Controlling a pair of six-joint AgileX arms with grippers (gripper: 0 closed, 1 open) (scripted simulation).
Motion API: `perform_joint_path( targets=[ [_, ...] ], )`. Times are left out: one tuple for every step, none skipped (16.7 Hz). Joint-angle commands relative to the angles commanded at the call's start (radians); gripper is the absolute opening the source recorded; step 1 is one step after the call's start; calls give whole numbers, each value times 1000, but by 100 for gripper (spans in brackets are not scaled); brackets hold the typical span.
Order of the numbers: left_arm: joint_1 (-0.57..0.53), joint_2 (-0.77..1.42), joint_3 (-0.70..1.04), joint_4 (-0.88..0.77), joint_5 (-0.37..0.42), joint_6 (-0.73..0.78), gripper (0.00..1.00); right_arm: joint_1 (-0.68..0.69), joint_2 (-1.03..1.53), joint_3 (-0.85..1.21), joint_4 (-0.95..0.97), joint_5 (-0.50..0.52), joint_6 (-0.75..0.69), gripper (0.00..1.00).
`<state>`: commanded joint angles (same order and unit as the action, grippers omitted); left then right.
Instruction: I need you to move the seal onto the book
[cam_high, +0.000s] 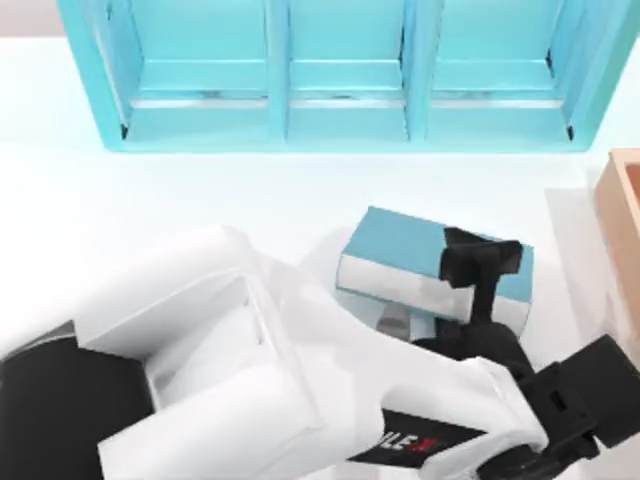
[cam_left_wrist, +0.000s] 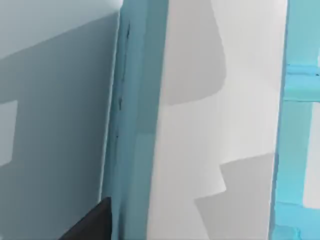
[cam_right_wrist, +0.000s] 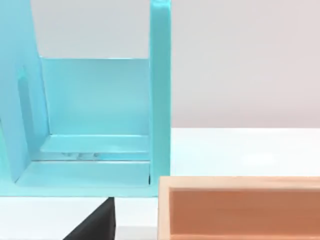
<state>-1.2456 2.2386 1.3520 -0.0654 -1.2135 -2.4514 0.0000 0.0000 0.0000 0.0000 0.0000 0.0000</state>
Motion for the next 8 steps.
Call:
perform_joint_path(
  targets=[
    [-20, 5, 12, -71, -8, -66, 100, 0, 0, 0, 0, 0, 0, 100],
    [-41, 10, 24, -150, -15, -137, 100, 0, 0, 0, 0, 0, 0, 100],
    [-63, 15, 37, -235, -22, -212, 100, 0, 0, 0, 0, 0, 0, 100],
    [-86, 18, 50, -323, -29, -288, 100, 0, 0, 0, 0, 0, 0, 100],
    [-109, 21, 63, -414, -35, -366, 100, 0, 0, 0, 0, 0, 0, 100],
    [-133, 22, 76, -505, -41, -443, 100, 0, 0, 0, 0, 0, 0, 100],
    [-156, 23, 88, -593, -46, -519, 100, 0, 0, 0, 0, 0, 0, 100],
    [-178, 23, 100, -678, -51, -593, 100, 0, 0, 0, 0, 0, 0, 100]
  ],
)
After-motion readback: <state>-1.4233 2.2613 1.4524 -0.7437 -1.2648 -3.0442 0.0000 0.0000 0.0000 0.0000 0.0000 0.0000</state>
